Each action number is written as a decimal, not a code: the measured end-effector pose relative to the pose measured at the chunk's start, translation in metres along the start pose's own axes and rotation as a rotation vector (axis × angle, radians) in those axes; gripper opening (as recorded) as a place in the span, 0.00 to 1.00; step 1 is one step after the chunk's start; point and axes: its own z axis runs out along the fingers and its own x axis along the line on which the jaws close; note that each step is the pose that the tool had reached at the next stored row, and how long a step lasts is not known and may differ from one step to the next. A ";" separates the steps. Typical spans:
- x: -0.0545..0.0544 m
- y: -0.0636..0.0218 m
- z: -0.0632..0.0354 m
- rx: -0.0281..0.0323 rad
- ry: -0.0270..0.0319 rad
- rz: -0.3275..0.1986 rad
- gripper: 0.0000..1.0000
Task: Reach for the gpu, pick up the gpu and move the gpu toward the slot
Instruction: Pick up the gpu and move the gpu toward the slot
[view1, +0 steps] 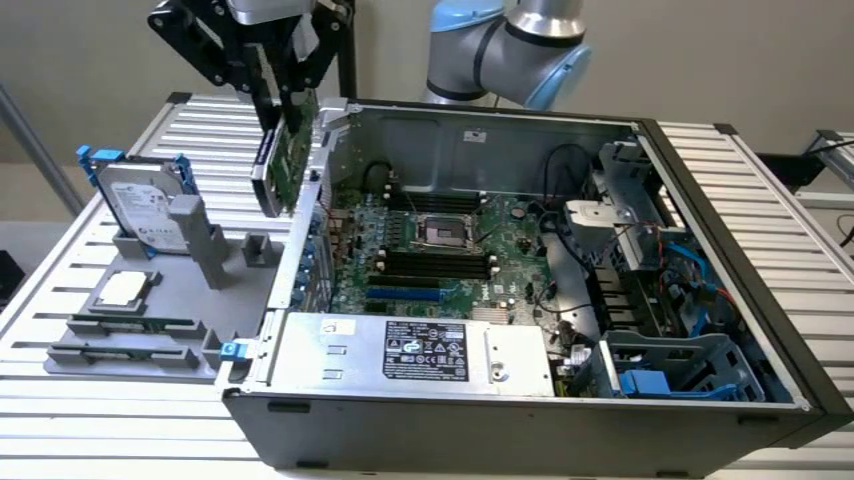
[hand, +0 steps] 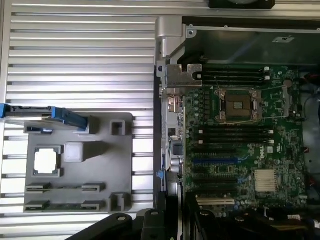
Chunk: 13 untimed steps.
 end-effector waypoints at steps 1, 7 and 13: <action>-0.004 0.0001 0.0002 -0.0010 0.0011 0.000 0.26; -0.032 0.0008 0.0018 -0.0026 0.0112 0.001 0.26; -0.059 0.0014 0.0036 -0.0021 0.0297 0.003 0.26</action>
